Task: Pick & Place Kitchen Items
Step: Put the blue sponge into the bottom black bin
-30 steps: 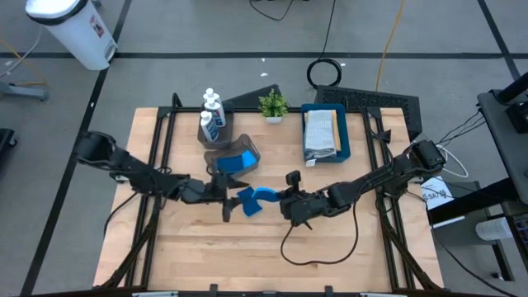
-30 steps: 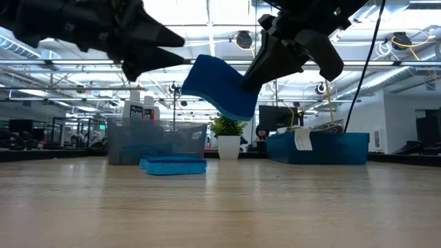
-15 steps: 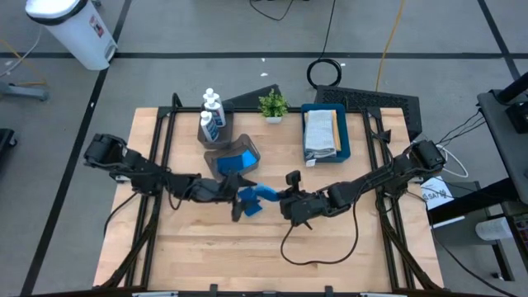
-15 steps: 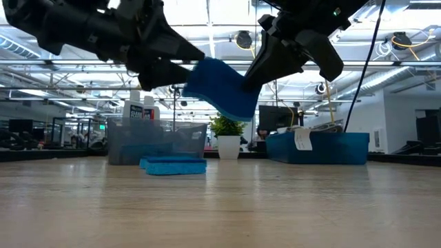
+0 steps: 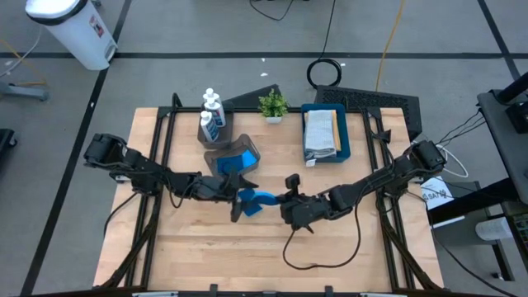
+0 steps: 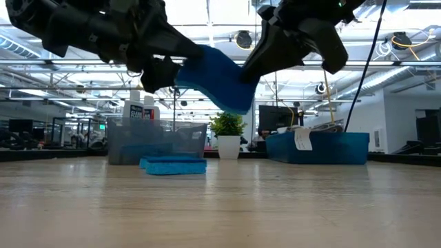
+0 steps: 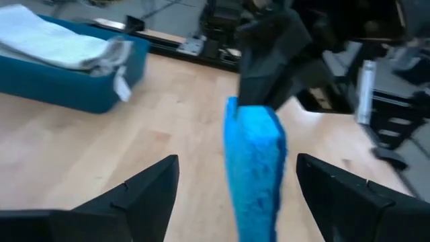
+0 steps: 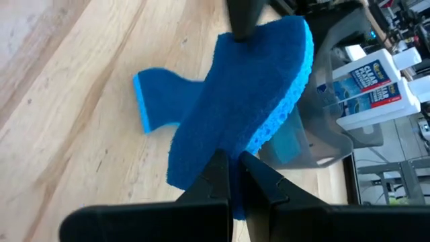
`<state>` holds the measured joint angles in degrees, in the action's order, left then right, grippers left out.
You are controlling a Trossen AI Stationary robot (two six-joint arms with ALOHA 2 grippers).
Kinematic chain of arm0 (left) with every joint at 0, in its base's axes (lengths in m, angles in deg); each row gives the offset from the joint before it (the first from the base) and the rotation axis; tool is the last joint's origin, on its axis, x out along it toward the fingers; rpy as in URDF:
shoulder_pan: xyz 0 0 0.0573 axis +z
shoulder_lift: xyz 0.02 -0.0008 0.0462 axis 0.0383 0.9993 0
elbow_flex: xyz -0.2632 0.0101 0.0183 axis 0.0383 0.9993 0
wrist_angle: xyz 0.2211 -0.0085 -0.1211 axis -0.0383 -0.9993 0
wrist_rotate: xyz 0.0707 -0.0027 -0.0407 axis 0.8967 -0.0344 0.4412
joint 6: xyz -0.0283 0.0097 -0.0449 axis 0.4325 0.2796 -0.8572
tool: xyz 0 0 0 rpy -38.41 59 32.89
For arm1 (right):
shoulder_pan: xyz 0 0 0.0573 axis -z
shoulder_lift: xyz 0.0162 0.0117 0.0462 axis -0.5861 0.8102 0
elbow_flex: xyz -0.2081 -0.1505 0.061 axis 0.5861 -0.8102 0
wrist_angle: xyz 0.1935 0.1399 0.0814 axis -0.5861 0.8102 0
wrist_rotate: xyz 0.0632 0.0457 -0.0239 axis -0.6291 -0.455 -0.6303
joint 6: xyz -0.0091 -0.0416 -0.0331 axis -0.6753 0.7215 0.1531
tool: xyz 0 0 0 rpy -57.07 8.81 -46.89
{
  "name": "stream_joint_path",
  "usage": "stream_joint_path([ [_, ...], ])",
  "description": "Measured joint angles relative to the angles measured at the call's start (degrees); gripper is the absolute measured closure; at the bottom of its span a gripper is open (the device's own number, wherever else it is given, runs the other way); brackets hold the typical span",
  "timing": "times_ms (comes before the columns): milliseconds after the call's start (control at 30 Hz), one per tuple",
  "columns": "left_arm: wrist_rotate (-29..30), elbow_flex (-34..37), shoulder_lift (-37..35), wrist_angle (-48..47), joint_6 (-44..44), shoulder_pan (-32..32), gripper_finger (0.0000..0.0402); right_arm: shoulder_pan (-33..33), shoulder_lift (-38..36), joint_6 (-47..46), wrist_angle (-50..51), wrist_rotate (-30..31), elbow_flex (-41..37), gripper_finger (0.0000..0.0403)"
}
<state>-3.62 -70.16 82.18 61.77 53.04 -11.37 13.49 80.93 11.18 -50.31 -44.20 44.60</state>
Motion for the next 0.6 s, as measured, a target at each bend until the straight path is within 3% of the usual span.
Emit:
stream_joint_path([
  [300,-1.54,0.00,0.00,0.04,-0.35,0.04,0.0122,0.04,0.00,-0.01,-1.19,-0.01,0.00,0.0403],
  [600,-1.54,0.02,0.00,0.04,-0.35,0.04,0.0196,0.04,0.00,-0.01,-1.17,-0.01,0.00,0.0403],
])
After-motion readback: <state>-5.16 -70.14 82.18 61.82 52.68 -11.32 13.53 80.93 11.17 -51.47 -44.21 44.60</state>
